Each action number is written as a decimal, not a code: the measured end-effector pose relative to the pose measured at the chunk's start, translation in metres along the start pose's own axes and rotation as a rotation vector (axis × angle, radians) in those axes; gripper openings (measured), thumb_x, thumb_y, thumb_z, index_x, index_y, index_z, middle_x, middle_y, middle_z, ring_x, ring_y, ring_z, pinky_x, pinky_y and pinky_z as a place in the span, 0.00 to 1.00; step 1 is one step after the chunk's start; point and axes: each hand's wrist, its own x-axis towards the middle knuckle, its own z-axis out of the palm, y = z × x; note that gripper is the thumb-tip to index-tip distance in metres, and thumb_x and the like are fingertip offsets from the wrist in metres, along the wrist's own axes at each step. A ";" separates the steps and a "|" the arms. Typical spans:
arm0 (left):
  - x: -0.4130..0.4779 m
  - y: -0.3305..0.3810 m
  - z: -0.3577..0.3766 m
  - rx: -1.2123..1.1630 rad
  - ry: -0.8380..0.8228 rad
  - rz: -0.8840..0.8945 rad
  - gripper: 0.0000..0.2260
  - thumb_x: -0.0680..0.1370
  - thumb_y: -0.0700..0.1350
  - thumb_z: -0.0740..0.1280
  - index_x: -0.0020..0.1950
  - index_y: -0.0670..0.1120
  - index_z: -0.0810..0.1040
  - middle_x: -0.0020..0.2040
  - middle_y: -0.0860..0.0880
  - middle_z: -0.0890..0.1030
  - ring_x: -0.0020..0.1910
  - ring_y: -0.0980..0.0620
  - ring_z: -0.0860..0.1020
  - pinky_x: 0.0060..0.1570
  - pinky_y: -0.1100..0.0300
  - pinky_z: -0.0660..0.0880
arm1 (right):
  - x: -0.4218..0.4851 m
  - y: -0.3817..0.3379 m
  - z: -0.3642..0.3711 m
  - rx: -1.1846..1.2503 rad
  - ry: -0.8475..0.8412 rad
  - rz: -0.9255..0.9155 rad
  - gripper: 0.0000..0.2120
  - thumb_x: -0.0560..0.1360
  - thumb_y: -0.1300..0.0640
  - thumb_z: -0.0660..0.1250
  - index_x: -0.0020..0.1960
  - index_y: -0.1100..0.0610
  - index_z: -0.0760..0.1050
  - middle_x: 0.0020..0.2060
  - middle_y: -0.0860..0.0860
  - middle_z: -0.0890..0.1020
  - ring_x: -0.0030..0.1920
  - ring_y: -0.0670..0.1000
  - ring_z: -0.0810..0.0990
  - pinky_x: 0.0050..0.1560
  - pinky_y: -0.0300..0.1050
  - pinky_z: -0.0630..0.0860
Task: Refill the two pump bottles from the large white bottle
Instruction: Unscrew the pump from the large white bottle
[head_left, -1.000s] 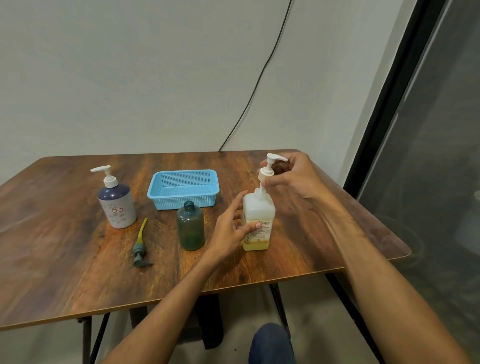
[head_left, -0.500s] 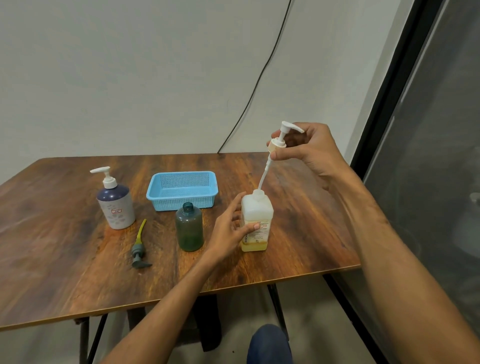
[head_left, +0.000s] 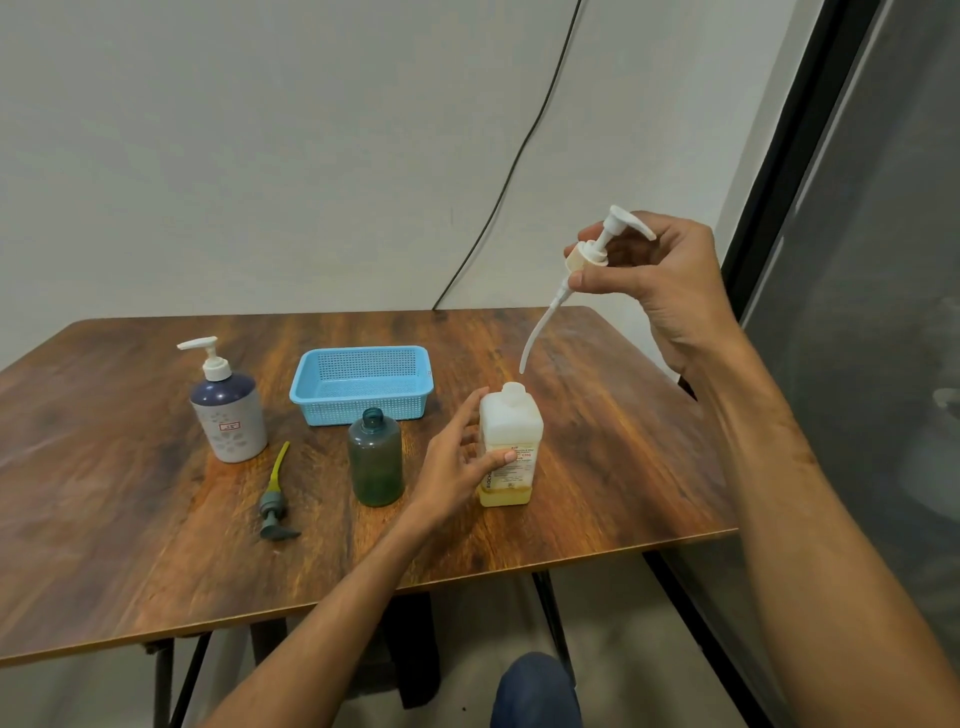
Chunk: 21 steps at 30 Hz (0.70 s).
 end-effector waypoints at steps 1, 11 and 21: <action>0.000 0.000 0.000 -0.004 -0.001 0.001 0.37 0.75 0.47 0.75 0.79 0.57 0.61 0.73 0.52 0.72 0.67 0.51 0.76 0.60 0.46 0.80 | -0.002 0.001 0.000 0.000 0.008 -0.002 0.18 0.63 0.71 0.79 0.52 0.66 0.82 0.48 0.62 0.86 0.51 0.60 0.86 0.57 0.59 0.82; -0.001 0.000 0.000 -0.013 0.003 -0.002 0.37 0.75 0.47 0.75 0.79 0.56 0.61 0.72 0.52 0.73 0.67 0.52 0.76 0.60 0.49 0.80 | -0.034 0.055 0.013 -0.301 0.176 -0.015 0.13 0.65 0.63 0.79 0.46 0.53 0.81 0.42 0.49 0.84 0.46 0.53 0.84 0.47 0.57 0.83; -0.001 -0.002 0.000 0.014 0.011 0.011 0.38 0.75 0.47 0.76 0.80 0.57 0.59 0.73 0.51 0.72 0.68 0.51 0.75 0.61 0.49 0.80 | -0.094 0.169 0.025 -0.594 0.264 0.079 0.13 0.70 0.63 0.77 0.43 0.50 0.76 0.40 0.44 0.79 0.41 0.45 0.77 0.37 0.46 0.79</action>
